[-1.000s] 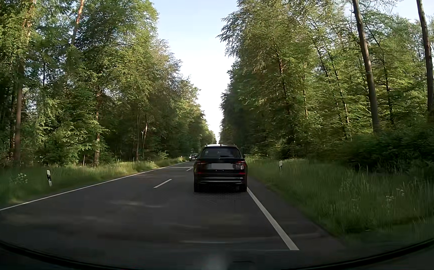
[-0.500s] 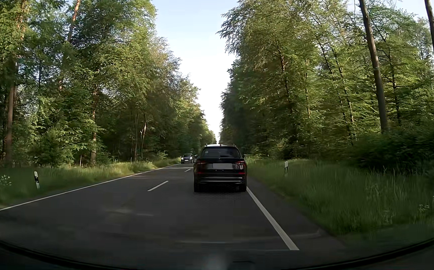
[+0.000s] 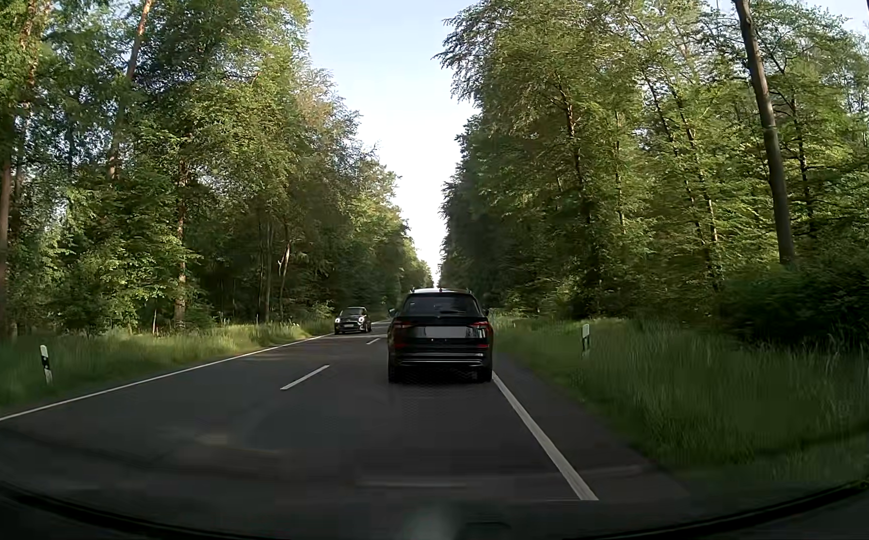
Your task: Follow the waypoints while adhering to traffic rules and regulations
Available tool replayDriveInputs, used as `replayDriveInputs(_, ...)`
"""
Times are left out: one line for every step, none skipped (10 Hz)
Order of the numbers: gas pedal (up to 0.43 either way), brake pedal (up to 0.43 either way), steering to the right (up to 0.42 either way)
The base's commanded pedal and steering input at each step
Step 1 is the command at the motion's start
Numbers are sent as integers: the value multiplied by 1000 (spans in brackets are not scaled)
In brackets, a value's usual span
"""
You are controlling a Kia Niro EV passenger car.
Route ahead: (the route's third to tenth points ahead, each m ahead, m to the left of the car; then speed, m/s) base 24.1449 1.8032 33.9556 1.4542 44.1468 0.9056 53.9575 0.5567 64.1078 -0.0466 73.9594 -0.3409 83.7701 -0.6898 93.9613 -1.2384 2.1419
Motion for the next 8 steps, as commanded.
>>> replayDriveInputs(0, 0, 0)
replayDriveInputs(0, 0, 0)
replayDriveInputs(0, 0, 0)
replayDriveInputs(0, 0, 0)
replayDriveInputs(0, 0, 0)
replayDriveInputs(0, 0, 0)
replayDriveInputs(0, 0, 0)
replayDriveInputs(0, 0, 0)
